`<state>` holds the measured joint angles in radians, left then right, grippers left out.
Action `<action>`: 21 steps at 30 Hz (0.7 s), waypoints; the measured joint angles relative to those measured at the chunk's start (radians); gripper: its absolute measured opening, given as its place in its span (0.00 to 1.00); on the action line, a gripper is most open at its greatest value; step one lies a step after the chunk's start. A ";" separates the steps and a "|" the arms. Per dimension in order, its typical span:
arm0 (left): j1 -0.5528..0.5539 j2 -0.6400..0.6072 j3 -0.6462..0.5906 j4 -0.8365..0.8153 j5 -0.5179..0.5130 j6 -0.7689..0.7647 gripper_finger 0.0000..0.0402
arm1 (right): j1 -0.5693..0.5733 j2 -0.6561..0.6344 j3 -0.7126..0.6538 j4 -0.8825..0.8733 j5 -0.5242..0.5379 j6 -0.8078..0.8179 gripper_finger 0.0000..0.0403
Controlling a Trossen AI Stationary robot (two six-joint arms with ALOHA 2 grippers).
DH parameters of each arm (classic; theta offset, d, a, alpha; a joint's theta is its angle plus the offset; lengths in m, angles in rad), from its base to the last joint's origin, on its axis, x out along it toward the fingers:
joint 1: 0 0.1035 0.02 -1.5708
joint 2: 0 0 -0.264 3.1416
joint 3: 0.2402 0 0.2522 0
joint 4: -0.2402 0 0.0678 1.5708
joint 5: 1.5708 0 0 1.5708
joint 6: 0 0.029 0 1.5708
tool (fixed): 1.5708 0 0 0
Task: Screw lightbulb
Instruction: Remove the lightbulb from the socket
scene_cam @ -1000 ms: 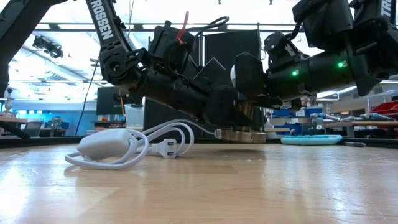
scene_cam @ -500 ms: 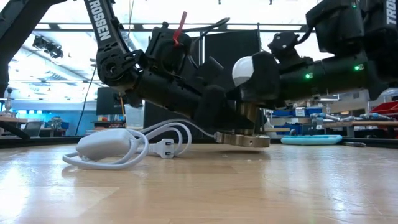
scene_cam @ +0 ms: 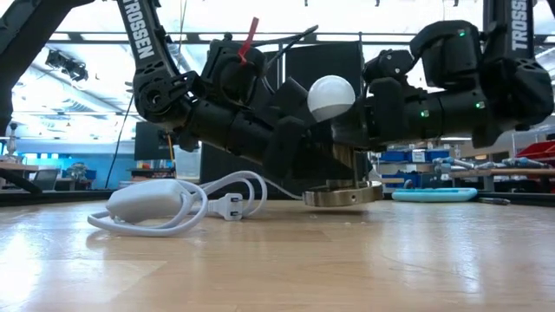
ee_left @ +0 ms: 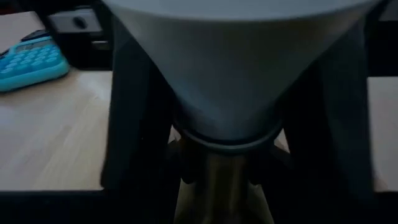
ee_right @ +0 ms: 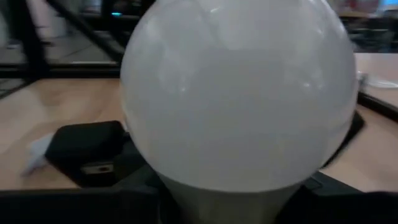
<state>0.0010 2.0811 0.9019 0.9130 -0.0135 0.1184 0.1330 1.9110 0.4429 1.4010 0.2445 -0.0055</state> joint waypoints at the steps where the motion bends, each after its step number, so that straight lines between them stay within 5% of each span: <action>1: 0.000 0.000 0.000 0.000 0.002 0.000 0.49 | -0.010 0.000 -0.002 0.001 -0.037 -0.003 0.42; 9: -0.002 0.000 -0.006 0.051 0.041 -0.006 0.48 | -0.088 0.000 -0.049 0.104 -0.317 -0.020 0.42; 21: 0.000 0.000 -0.006 0.064 -0.011 -0.025 0.48 | -0.125 0.001 -0.059 0.088 -0.300 0.042 0.51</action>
<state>0.0010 2.0811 0.8955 0.9766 -0.0250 0.0937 0.0085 1.9125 0.3838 1.4887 -0.0551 0.0369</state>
